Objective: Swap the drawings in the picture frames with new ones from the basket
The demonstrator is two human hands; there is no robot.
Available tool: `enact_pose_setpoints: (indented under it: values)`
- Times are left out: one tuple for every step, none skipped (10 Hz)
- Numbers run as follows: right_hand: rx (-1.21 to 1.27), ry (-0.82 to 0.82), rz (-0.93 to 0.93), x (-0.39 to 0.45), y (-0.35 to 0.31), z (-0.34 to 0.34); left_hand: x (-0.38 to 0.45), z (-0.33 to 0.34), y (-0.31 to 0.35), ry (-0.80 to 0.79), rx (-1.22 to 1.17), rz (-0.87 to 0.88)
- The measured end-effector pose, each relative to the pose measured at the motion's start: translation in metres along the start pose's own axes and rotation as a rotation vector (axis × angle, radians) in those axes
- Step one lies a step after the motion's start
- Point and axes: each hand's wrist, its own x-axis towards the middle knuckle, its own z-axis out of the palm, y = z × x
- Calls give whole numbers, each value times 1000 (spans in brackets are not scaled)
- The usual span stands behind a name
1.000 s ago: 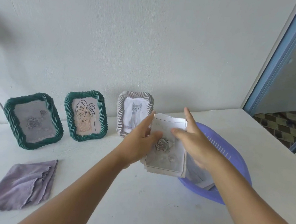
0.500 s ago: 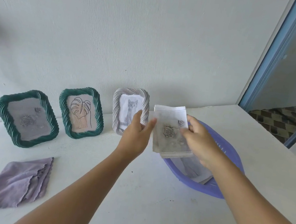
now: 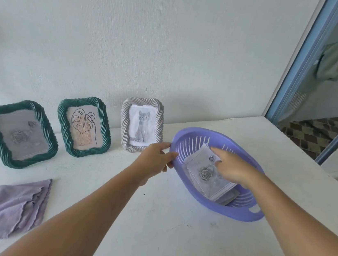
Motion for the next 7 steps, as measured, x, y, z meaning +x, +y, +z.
enact_pose_setpoints:
  values:
    - [-18,-26,-15,4,-3,7,3,0,-1,-4,-3,-4]
    - [-157,-80,-3,10,0,15,3,-1,-2,-8,-5,-7]
    - [-265,-82,16,15,6,22,4,-2,-2,-8,3,0]
    - [-357,-58,59,17,10,23,3,-1,0,-13,-3,-1]
    - [-349,-51,71,18,11,23,4,-2,-1,-18,-8,-2]
    - [-328,-17,41,17,11,22,0,-1,4,-14,32,-17]
    - [-215,115,-72,11,4,10,-5,0,8,23,65,-20]
